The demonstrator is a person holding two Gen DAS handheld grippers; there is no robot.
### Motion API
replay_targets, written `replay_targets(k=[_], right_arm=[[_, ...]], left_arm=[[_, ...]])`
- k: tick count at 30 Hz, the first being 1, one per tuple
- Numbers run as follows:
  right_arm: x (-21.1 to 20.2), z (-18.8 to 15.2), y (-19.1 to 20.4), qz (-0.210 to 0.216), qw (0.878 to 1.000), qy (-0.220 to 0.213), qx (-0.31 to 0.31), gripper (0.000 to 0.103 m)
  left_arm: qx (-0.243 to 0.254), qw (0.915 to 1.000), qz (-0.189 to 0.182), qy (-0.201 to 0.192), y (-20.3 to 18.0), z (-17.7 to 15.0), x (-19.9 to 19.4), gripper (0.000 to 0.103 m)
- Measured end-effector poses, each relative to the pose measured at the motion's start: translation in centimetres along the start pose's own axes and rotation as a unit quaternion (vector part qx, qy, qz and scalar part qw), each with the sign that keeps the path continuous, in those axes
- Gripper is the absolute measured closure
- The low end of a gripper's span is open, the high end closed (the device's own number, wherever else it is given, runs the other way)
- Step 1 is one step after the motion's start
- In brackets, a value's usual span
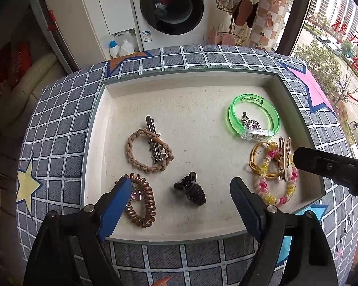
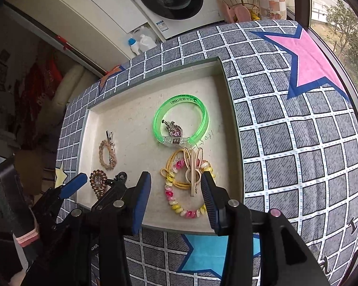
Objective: Organize jewelry
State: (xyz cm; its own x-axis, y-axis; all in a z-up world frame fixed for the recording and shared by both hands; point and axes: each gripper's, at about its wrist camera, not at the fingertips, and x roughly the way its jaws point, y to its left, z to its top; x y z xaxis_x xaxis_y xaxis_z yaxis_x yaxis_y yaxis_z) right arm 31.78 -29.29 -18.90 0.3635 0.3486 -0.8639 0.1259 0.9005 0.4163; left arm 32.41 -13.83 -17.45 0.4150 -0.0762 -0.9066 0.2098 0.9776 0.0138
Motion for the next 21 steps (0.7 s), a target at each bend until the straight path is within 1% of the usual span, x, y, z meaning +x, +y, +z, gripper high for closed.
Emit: replay_targets(k=[1,2,3,6,9,11,12,16,18,20,21], right_arm=[[-0.2,-0.1,0.0,0.0,1.0,0.0,0.001,0.056],[-0.3,-0.2,0.1,-0.001,1.0,-0.001,0.002,0.055],[-0.5,-0.4,0.2,-0.001,1.0,-0.001,0.002,0.055],[-1.1,-1.0,0.3,-0.001,1.0,-0.004,0.003,0.049],[-1.5,-1.8,0.5,-0.002,1.0,-0.003,0.006,0.044],[-1.8,-2.5,0.6,-0.003,1.0,-0.002,0.008,0.038],[-2.0,-2.9,0.7,-0.003,1.0,-0.001,0.008,0.037],[-3.1,-4.9,1.2,-0.015,1.0,-0.002,0.003,0.021],[-3.8,-6.2,1.6,-0.025,1.0,-0.003,-0.002,0.021],[-4.4,-7.7,2.0,-0.039,0.999,-0.003,-0.01,0.017],[-4.8,-8.5,2.2,-0.048,0.999,-0.004,-0.015,0.017]], left_arm=[[0.0,1.0,0.0,0.0,0.1,-0.2,-0.2,0.008],[0.0,1.0,0.0,0.002,0.1,-0.3,-0.4,0.0],[0.0,1.0,0.0,-0.001,0.2,-0.5,-0.8,0.0],[0.003,1.0,-0.003,-0.003,0.4,-1.0,-2.0,0.0],[0.003,1.0,0.004,-0.005,0.6,-1.7,-3.1,0.0],[0.0,1.0,0.005,-0.003,0.8,-2.5,-3.8,0.0],[-0.003,1.0,0.005,-0.002,1.0,-2.9,-4.2,0.0],[-0.008,0.9999,0.011,-0.001,2.1,-4.7,-5.8,0.0],[-0.008,0.9998,0.017,-0.004,2.6,-6.1,-6.8,0.0],[-0.007,0.9998,0.02,-0.005,3.1,-7.5,-7.9,0.0],[-0.009,0.9997,0.022,-0.006,3.4,-8.2,-8.5,0.0]])
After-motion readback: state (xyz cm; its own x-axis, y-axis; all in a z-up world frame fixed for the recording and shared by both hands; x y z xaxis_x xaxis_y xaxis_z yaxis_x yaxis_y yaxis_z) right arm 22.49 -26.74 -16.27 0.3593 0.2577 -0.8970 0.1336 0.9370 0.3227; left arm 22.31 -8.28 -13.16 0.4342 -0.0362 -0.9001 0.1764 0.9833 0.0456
